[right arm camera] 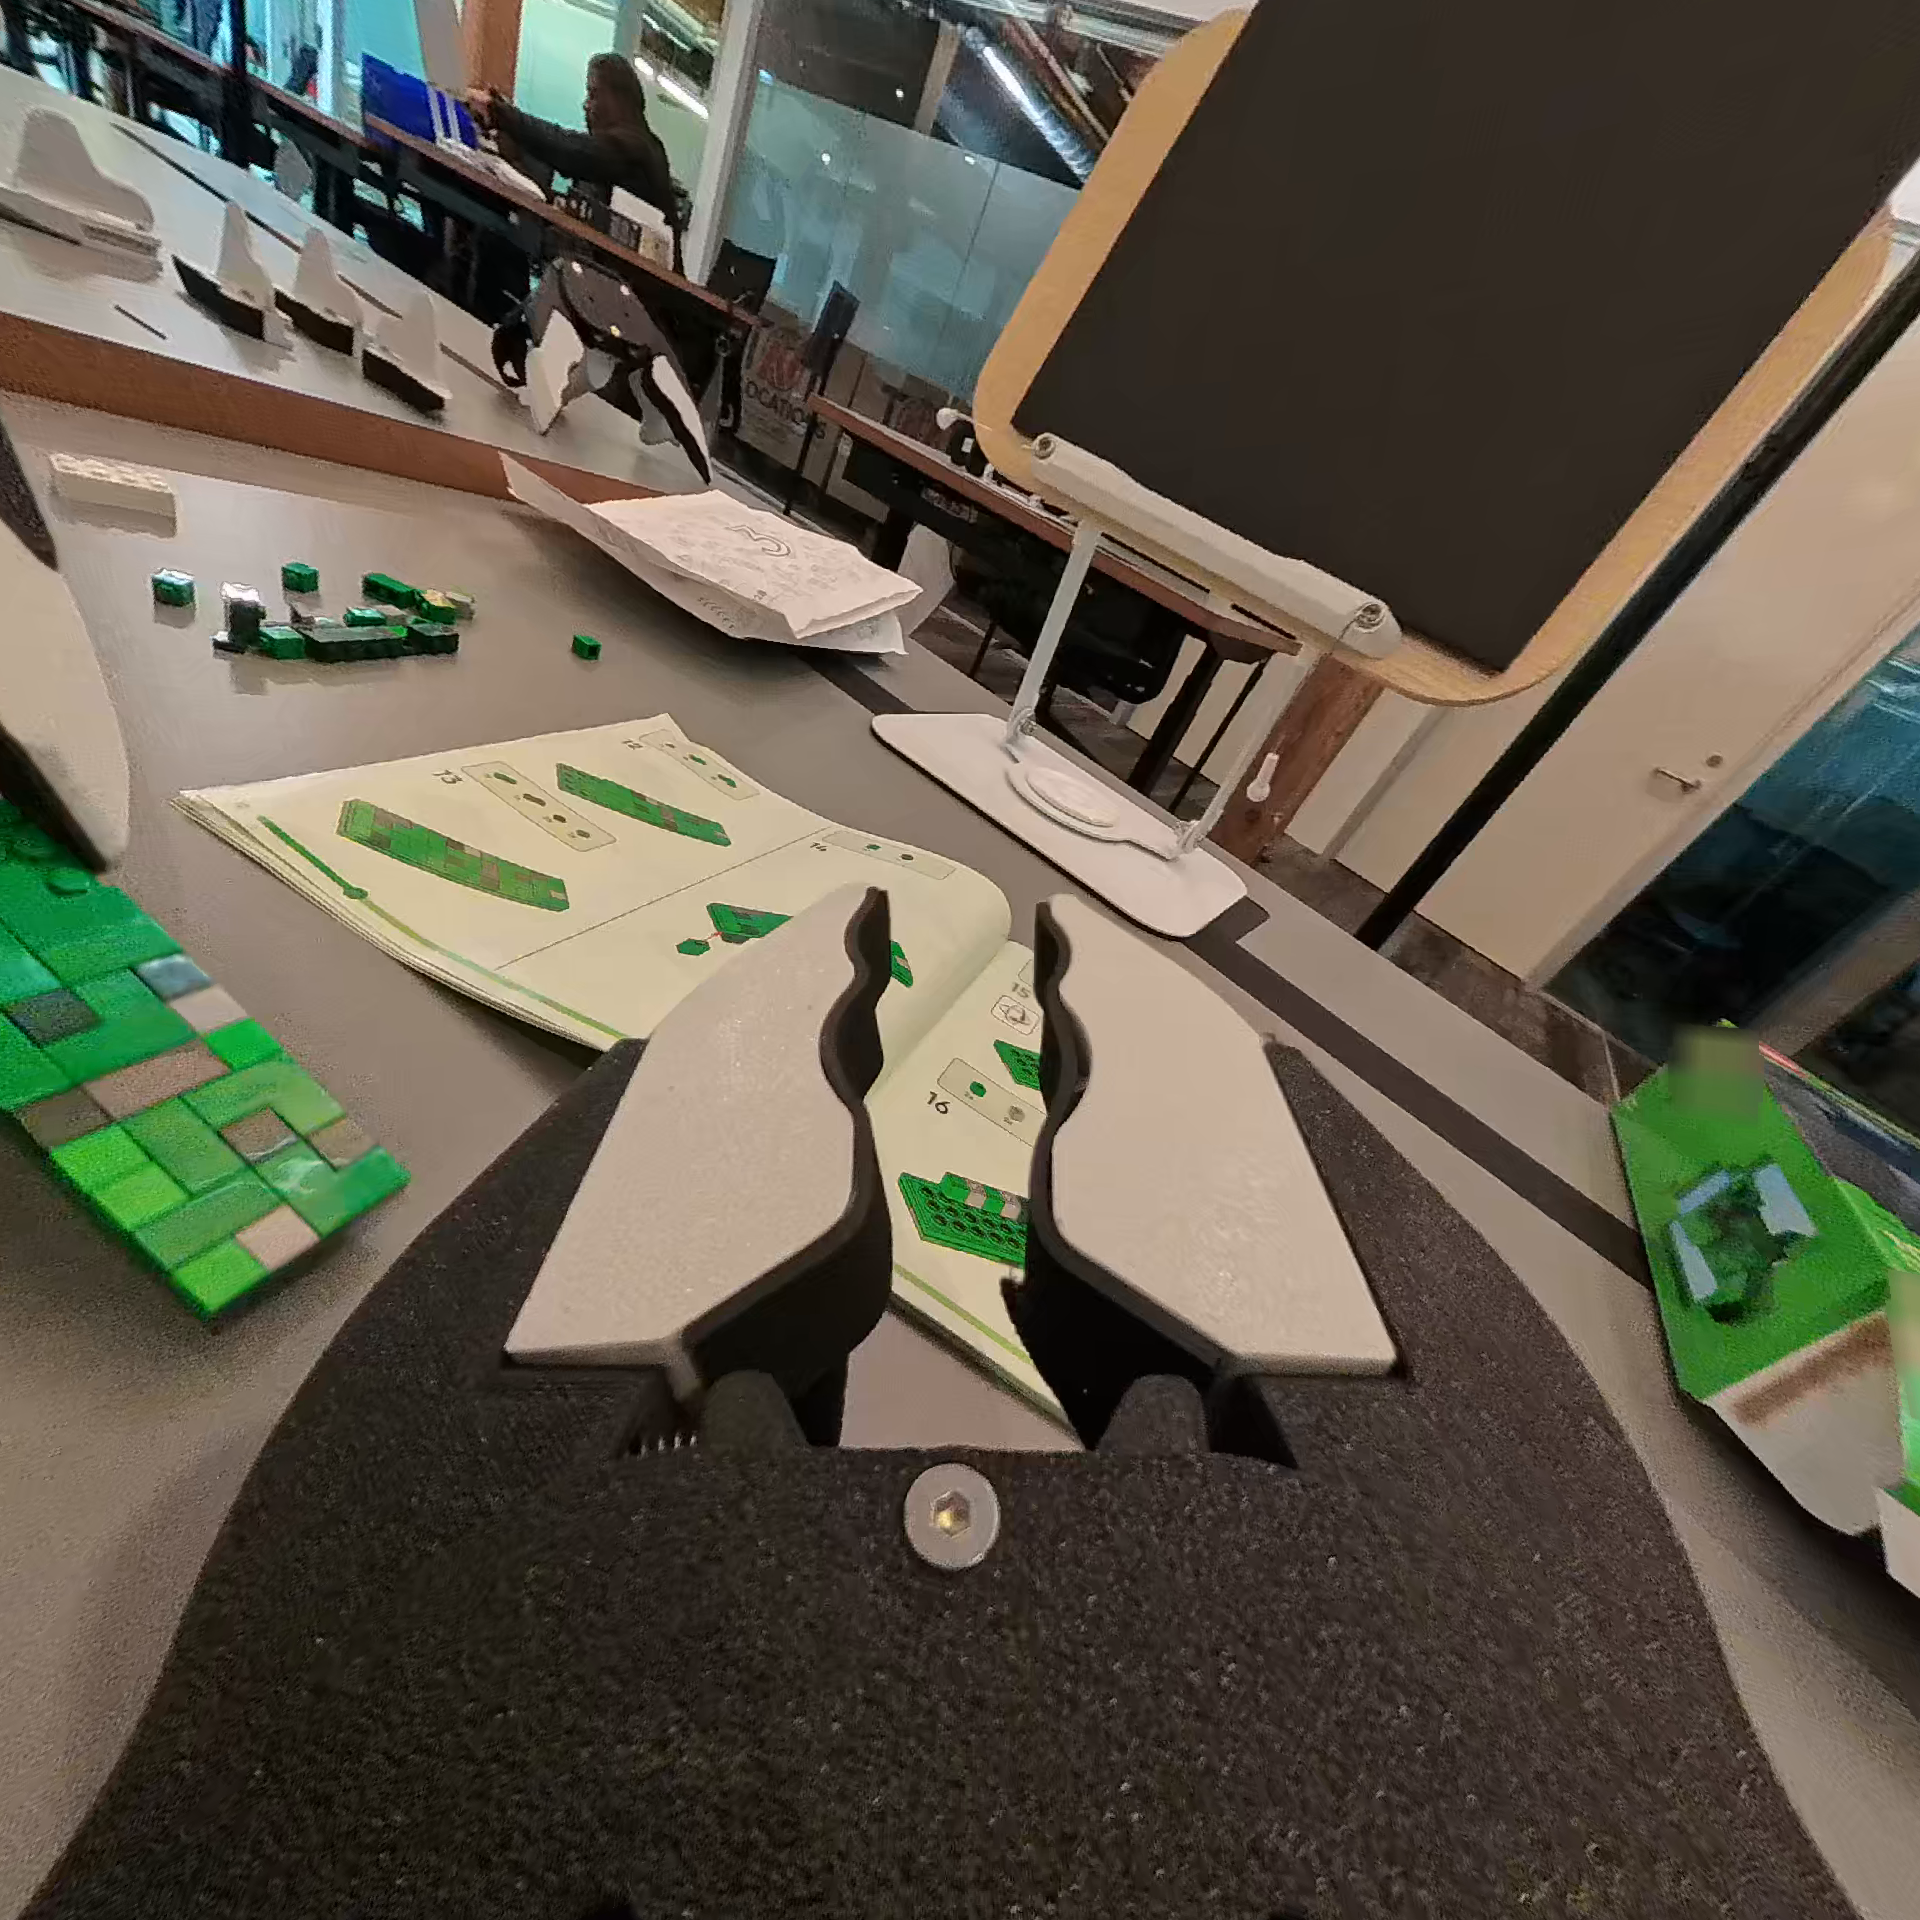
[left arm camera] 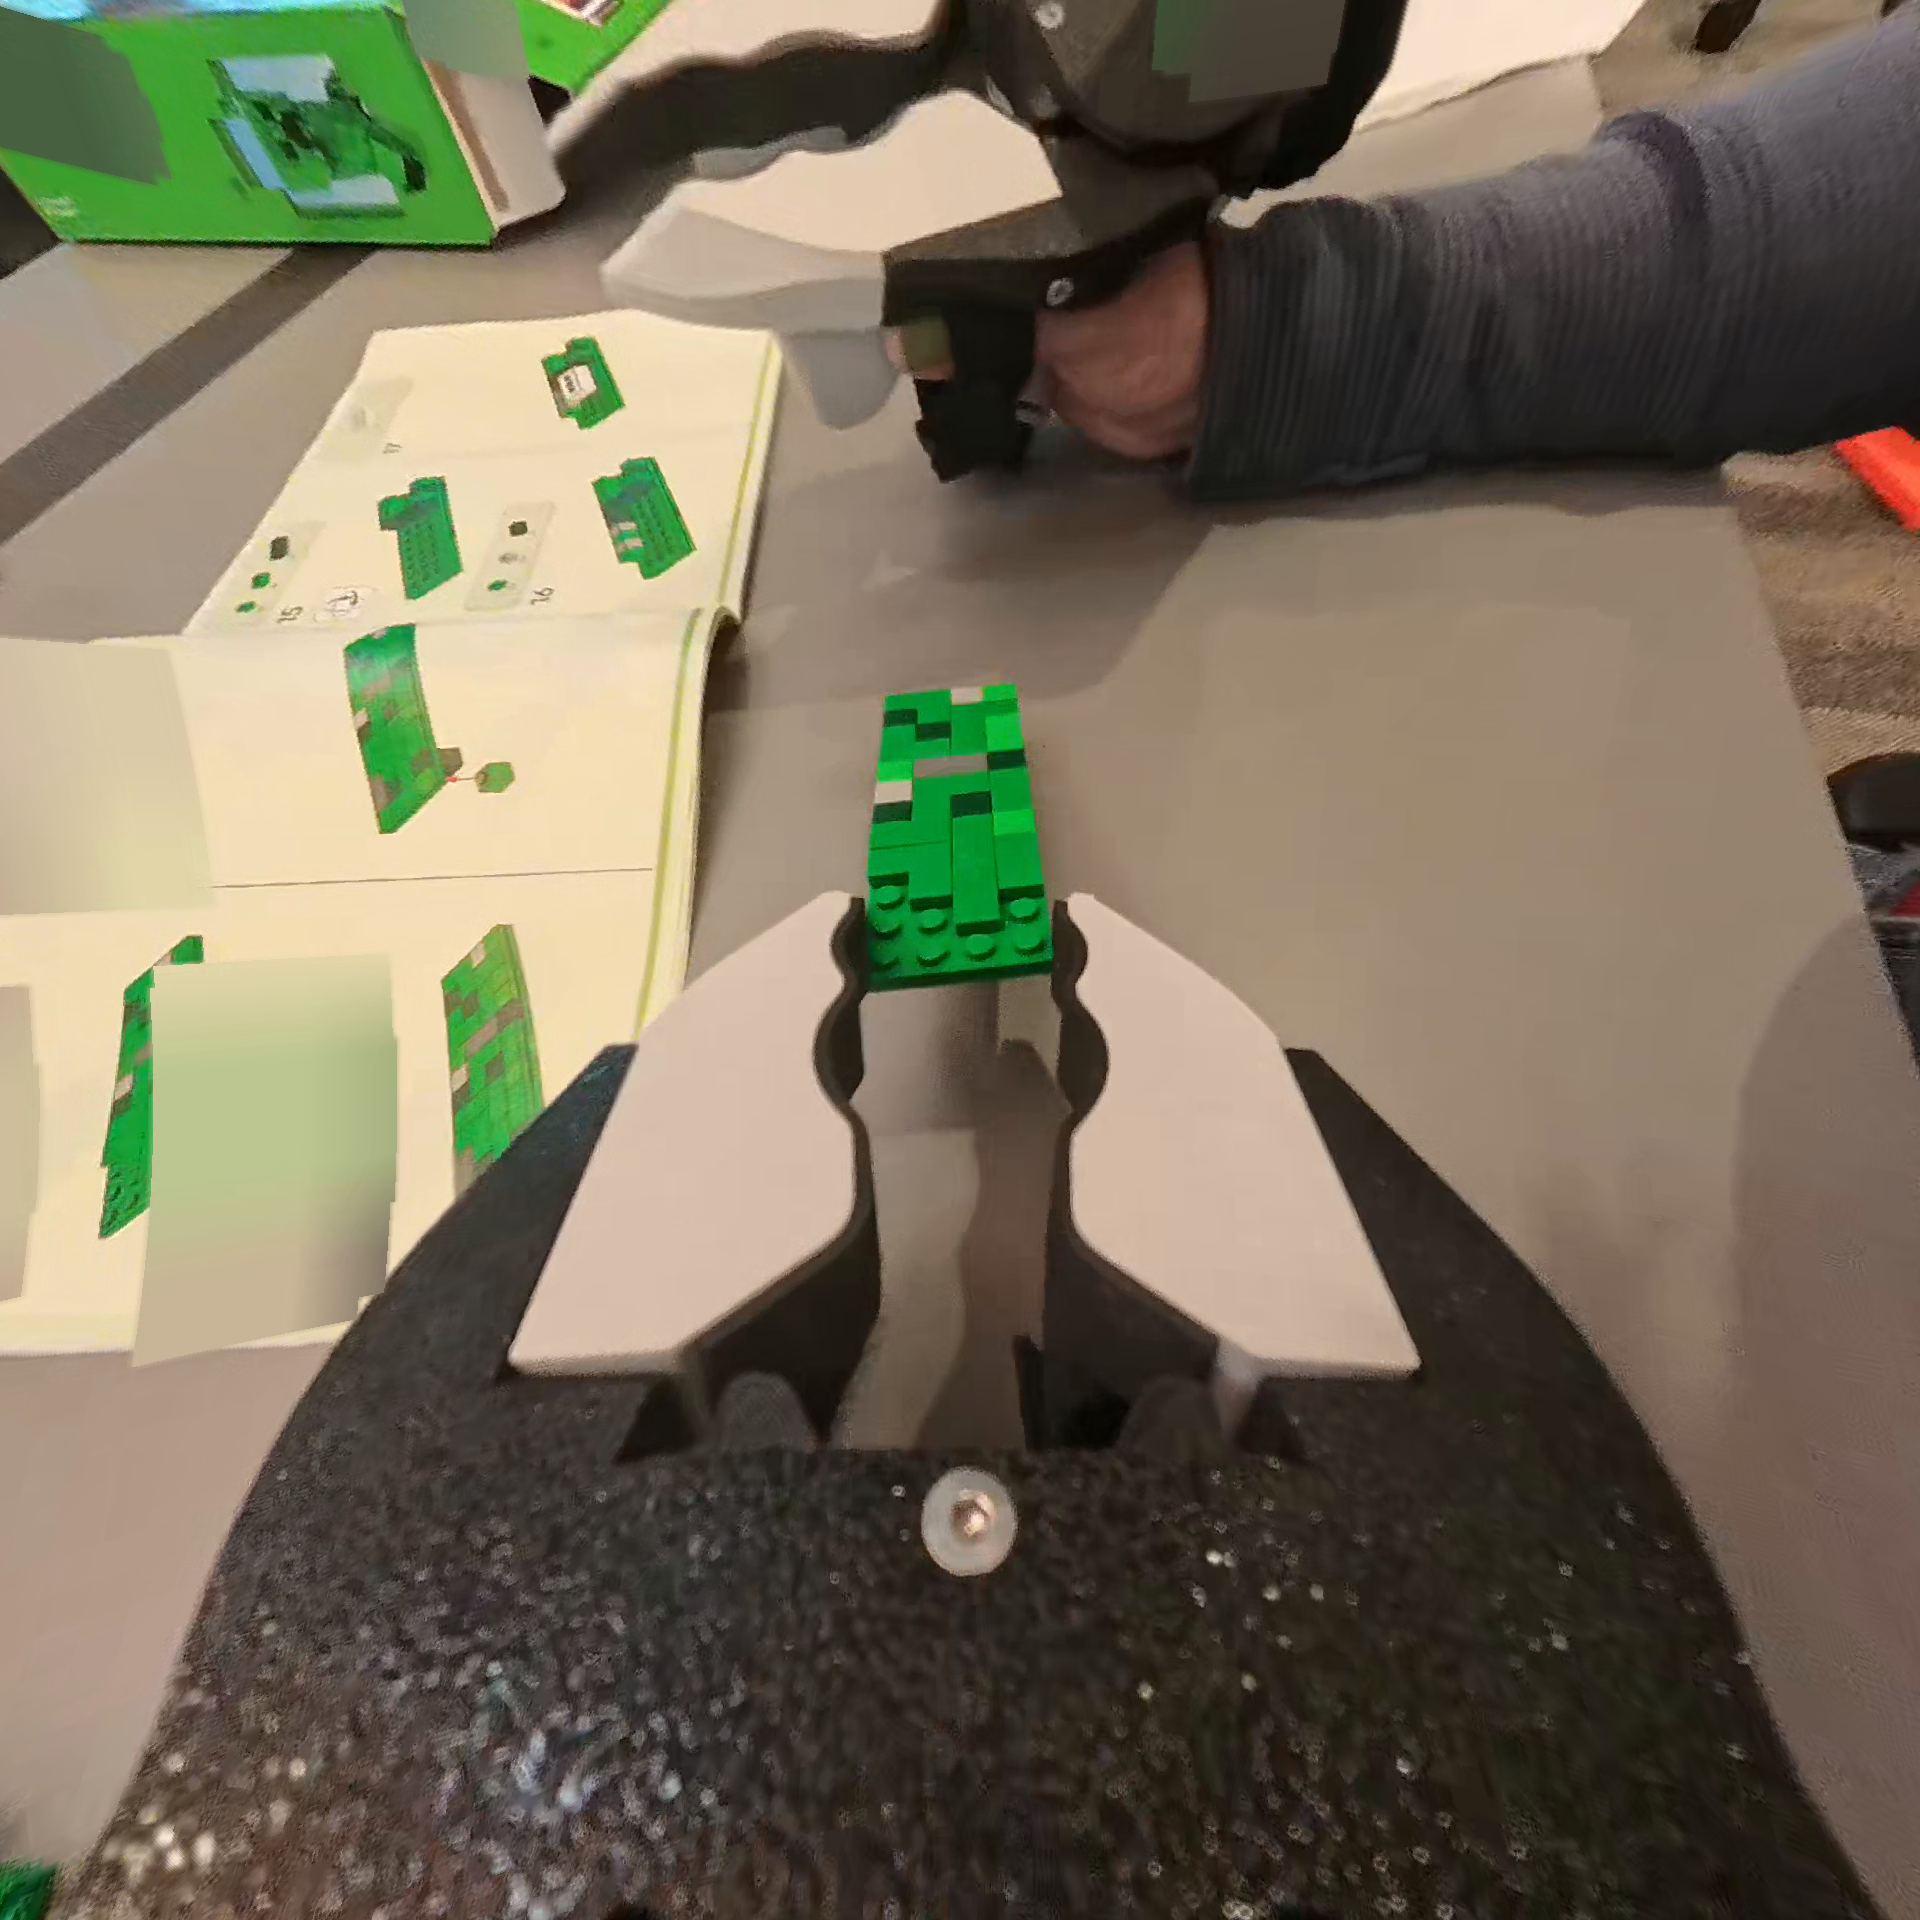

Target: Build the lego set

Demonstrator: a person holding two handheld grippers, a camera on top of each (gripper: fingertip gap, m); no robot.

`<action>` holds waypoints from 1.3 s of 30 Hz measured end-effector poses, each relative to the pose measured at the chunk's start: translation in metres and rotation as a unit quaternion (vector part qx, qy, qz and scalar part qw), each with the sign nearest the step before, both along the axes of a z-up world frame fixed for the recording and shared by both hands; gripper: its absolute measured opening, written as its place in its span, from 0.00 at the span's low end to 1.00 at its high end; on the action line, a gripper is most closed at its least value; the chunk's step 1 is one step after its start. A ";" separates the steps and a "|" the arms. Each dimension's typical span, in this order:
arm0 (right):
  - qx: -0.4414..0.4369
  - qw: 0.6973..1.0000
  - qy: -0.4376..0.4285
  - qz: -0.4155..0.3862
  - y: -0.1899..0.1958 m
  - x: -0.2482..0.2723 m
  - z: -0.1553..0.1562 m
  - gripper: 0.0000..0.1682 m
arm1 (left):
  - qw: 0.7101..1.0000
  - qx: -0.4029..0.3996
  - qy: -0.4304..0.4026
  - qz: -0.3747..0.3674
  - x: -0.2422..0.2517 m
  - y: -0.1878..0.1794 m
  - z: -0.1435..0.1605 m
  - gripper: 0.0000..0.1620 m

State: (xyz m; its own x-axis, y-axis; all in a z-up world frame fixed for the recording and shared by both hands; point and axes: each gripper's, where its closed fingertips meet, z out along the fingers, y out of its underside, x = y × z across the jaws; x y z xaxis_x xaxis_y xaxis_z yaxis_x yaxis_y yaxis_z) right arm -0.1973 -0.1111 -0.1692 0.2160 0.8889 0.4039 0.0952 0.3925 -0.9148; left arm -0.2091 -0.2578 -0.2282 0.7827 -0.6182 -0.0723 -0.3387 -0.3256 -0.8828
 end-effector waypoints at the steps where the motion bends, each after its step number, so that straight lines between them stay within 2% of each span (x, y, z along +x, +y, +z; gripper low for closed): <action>1: -0.001 1.000 -0.001 0.003 0.000 -0.001 0.000 0.14 | 1.000 -0.003 0.007 0.000 0.003 0.002 -0.002 0.21; 10: -0.029 0.999 0.028 0.018 -0.001 0.004 0.007 0.11 | 0.996 -0.052 0.073 0.018 0.001 0.005 -0.023 0.21; 16: -0.011 0.999 0.015 0.028 -0.009 0.002 0.004 0.10 | 0.993 -0.059 0.096 0.021 -0.001 0.003 -0.029 0.21; 29: 0.019 0.999 0.000 0.031 -0.016 0.000 -0.001 0.05 | 0.994 -0.050 0.100 0.016 -0.001 0.001 -0.029 0.21; 39: 0.025 0.999 -0.004 0.024 -0.014 0.000 -0.002 0.05 | 0.996 -0.034 0.075 0.034 -0.002 -0.001 -0.015 0.33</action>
